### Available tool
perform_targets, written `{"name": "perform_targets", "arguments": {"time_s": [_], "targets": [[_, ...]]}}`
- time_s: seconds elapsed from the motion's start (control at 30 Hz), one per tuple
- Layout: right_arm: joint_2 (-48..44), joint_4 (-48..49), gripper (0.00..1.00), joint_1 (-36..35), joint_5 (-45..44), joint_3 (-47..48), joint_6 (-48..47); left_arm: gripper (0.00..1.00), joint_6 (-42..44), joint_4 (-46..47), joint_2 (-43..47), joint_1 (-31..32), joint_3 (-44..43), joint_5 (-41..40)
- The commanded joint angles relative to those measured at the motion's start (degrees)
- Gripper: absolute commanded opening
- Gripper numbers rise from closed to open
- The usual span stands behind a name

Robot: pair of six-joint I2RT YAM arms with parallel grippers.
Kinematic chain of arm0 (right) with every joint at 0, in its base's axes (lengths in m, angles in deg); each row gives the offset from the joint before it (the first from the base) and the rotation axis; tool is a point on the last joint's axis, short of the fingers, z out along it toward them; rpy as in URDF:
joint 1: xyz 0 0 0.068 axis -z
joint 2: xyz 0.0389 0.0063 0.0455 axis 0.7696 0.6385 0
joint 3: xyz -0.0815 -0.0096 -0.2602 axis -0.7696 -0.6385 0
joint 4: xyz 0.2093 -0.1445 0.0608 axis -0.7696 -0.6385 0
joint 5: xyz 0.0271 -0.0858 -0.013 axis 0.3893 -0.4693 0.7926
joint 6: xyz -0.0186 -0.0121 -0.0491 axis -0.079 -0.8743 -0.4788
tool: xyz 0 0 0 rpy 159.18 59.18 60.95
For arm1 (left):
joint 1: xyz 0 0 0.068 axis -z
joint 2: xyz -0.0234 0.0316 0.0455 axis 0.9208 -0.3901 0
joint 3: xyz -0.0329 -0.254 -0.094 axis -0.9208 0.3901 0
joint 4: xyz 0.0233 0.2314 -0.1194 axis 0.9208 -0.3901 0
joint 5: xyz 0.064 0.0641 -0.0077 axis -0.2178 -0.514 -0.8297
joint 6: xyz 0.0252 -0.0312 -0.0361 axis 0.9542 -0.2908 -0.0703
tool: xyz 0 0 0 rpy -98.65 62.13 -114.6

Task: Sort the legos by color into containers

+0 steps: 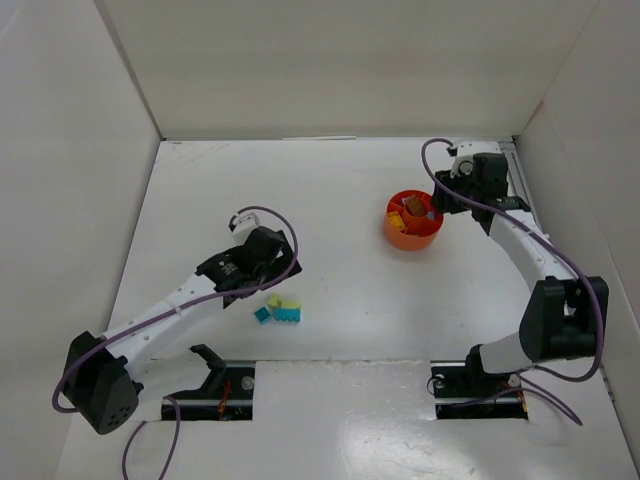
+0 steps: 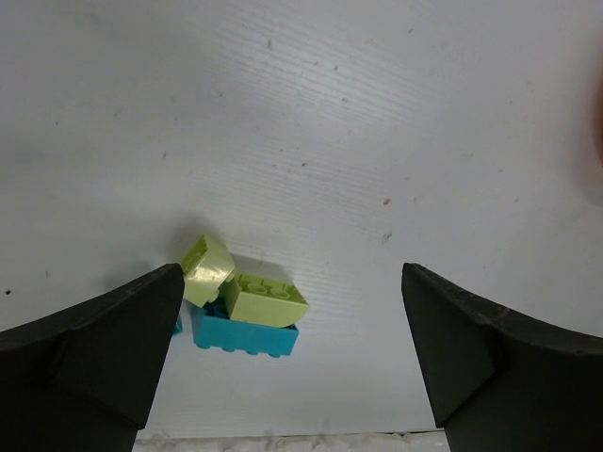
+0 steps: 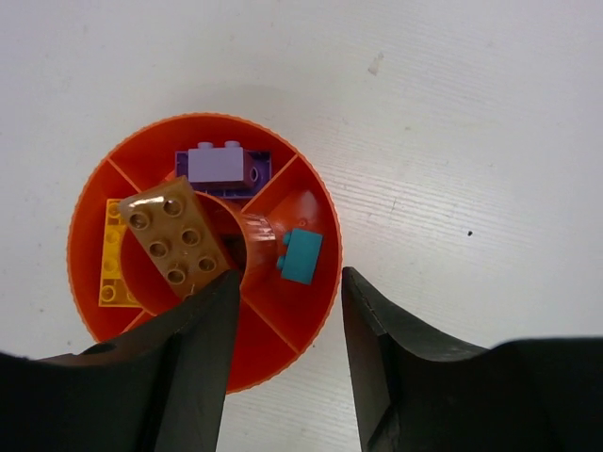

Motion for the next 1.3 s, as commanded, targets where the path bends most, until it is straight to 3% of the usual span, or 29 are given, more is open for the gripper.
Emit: {"name": "perform_targets", "arguments": {"time_s": [0.0,0.17,0.33,0.57,0.7,1.27], "targets": [[-4.02,2.56,0.53,0.08,1.09,-0.88,0.68,1.00,-3.21,-2.50,0.74,-0.33,3.41,0.39],[-8.94,2.04,0.53,0.08,0.56,-4.40,0.68,0.90,-3.21,3.55,0.74,-0.33,8.42,1.09],[-12.01,-0.77,0.53,0.08,1.09,-6.68,-0.37,0.76,-3.74,4.10,-2.42,-0.33,10.27,0.57],[-15.01,-1.91,0.53,0.08,0.56,-9.15,-0.91,0.67,-3.74,6.11,-4.62,-0.33,11.94,0.04],[-16.06,-2.45,0.53,0.08,0.56,-9.76,-0.91,0.55,-3.74,7.17,-5.85,-0.33,12.47,0.57],[-20.20,-5.43,0.54,0.08,1.61,-10.82,-3.27,0.34,-2.16,14.91,-7.52,-0.33,13.53,4.34]]}}
